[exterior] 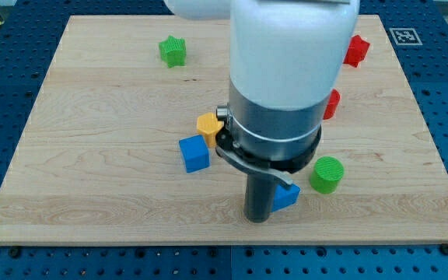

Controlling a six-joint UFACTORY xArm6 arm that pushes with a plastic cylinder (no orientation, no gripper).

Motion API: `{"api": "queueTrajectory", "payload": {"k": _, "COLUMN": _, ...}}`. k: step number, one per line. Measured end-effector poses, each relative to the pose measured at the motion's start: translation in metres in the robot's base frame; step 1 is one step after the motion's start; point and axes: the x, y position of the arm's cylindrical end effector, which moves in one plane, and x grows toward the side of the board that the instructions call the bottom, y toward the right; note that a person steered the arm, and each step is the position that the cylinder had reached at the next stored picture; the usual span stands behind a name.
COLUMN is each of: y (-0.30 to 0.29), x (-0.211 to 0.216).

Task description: Push blue triangle below green circle

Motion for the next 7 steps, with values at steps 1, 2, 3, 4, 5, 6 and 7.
{"api": "queueTrajectory", "payload": {"k": 1, "y": 0.006, "x": 0.000}}
{"api": "queueTrajectory", "payload": {"k": 2, "y": 0.003, "x": 0.000}}
{"api": "queueTrajectory", "payload": {"k": 3, "y": -0.023, "x": 0.000}}
{"api": "queueTrajectory", "payload": {"k": 4, "y": -0.040, "x": 0.000}}
{"api": "queueTrajectory", "payload": {"k": 5, "y": -0.040, "x": -0.014}}
{"api": "queueTrajectory", "payload": {"k": 6, "y": -0.037, "x": -0.030}}
{"api": "queueTrajectory", "payload": {"k": 7, "y": -0.025, "x": -0.034}}
